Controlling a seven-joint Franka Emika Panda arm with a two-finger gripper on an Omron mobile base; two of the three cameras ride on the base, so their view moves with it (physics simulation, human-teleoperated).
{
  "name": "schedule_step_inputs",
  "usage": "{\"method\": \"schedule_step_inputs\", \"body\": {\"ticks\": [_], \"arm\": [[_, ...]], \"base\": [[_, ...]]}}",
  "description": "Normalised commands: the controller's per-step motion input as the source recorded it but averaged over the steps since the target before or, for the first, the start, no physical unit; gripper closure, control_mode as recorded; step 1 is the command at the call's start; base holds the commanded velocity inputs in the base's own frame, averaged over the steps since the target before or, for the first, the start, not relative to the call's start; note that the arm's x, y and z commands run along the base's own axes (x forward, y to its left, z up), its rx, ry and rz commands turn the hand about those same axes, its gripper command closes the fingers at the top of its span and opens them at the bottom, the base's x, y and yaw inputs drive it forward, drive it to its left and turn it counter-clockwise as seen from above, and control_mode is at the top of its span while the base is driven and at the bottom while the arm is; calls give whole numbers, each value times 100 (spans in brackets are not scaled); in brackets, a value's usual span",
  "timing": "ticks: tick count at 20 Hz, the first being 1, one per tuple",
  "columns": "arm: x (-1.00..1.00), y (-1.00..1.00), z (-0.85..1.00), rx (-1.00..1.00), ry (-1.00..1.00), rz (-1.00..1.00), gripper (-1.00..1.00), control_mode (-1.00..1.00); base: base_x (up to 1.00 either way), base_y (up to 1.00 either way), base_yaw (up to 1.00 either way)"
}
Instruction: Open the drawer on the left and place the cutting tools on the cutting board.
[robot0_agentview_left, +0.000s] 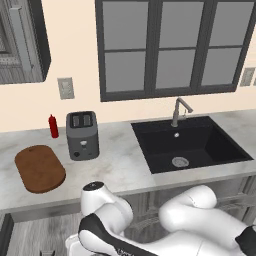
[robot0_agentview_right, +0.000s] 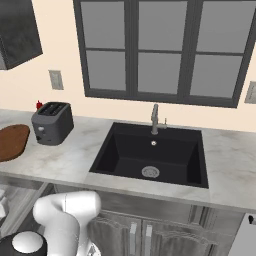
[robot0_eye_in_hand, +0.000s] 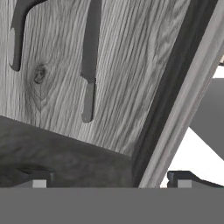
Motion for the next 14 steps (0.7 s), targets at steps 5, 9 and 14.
{"method": "schedule_step_inputs", "body": {"ticks": [5, 9, 14], "arm": [[-6, 12, -9, 0, 0, 0, -100, -100], [-5, 21, 0, 0, -7, -1, -100, -100], [0, 15, -10, 0, -18, -1, -100, -100]], "base": [[0, 0, 0], [0, 0, 0], [0, 0, 0]]}}
